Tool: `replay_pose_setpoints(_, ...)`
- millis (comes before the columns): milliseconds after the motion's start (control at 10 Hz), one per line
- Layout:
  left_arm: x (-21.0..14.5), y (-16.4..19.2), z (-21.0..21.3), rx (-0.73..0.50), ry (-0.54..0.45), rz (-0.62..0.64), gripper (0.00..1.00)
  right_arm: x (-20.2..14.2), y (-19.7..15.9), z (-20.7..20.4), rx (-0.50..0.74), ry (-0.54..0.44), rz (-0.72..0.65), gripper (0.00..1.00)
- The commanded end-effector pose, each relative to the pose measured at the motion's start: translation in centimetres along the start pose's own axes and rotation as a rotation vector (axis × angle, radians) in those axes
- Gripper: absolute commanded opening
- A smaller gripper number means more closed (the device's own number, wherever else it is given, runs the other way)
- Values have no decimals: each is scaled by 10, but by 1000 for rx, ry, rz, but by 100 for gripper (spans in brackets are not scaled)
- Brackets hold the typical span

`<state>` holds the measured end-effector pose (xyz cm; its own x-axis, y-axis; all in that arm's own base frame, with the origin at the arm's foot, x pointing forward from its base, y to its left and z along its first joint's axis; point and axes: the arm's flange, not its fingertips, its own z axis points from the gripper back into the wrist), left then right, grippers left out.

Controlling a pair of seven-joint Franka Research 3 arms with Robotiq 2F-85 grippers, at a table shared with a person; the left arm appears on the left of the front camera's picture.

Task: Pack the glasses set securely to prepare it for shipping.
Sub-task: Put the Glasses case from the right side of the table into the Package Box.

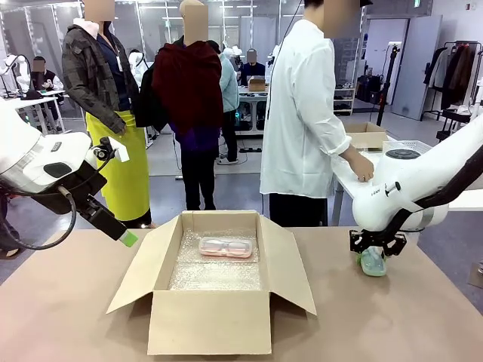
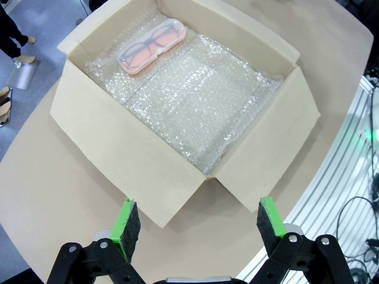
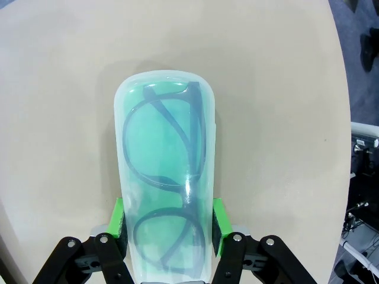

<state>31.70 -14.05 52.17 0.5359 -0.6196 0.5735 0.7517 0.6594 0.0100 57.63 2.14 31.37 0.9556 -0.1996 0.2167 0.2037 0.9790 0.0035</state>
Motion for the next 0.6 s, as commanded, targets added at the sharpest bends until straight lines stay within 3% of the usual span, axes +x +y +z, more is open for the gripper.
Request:
replay_pose_setpoints(0,-1,1,1,-12,-7,-7,100,-3,2,8,18,-10,22,28)
replay_pose_setpoints(500,-1,1,1,-12,-7,-7,100,-27,9,123,39,-16,304,28)
